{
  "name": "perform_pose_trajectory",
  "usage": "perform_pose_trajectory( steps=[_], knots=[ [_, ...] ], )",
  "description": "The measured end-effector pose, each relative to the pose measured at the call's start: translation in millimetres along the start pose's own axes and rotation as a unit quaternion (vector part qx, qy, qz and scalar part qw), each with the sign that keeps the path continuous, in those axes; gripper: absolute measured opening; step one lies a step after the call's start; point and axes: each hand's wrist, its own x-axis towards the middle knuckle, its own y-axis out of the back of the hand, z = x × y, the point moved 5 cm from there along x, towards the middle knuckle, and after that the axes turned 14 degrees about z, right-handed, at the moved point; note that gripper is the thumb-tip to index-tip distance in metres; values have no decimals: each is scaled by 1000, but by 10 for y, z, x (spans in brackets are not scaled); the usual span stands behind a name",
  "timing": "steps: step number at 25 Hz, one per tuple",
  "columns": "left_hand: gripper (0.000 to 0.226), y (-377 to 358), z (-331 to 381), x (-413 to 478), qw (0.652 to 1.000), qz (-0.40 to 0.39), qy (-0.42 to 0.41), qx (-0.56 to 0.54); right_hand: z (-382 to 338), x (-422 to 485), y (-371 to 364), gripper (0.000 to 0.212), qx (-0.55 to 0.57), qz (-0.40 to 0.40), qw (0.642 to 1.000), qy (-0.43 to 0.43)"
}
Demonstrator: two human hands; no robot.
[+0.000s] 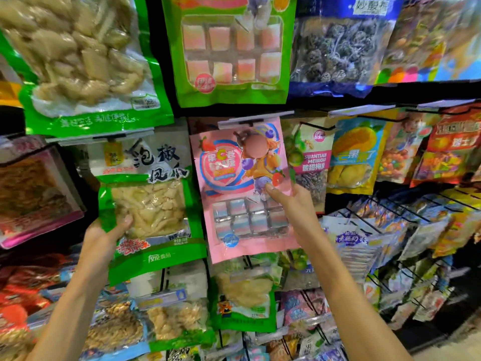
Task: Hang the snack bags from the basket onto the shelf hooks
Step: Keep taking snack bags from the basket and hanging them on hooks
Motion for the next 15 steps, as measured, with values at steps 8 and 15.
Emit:
perform_pose_trajectory(
  steps=[8,15],
  knots=[
    [46,-262,-112,156,995,33,95,-2,157,431,-449,22,19,-25,999,13],
    [44,-185,-175,222,996,-5,83,22,335,421,-540,5,-17,-63,996,-58]
  ],
)
